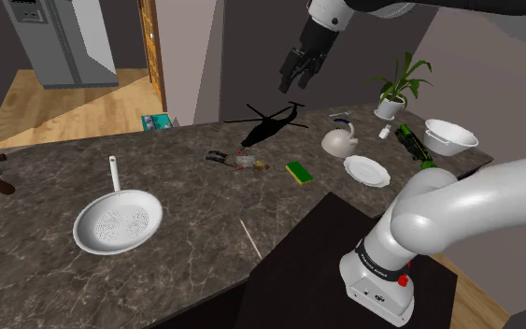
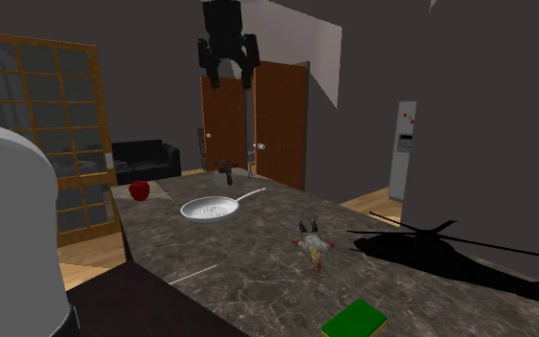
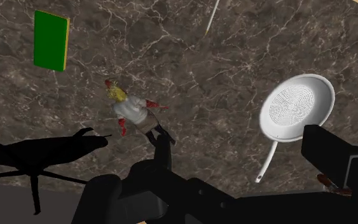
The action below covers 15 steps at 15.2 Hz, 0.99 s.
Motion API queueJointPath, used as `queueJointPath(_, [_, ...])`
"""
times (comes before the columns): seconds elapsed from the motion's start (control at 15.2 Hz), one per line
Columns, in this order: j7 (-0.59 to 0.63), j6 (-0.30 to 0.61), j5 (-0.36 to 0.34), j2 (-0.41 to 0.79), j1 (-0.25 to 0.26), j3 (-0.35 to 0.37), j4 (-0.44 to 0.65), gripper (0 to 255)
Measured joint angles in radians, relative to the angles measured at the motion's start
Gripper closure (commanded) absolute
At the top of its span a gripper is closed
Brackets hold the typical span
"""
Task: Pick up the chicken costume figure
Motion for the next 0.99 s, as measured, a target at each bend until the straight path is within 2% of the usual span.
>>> queueJointPath(0.66, [-0.217,0.180,-0.006,0.324,0.022,-0.077,0.048,0])
queueJointPath(0.99, [-0.325,0.241,0.009,0.527,0.026,-0.103,0.143,0])
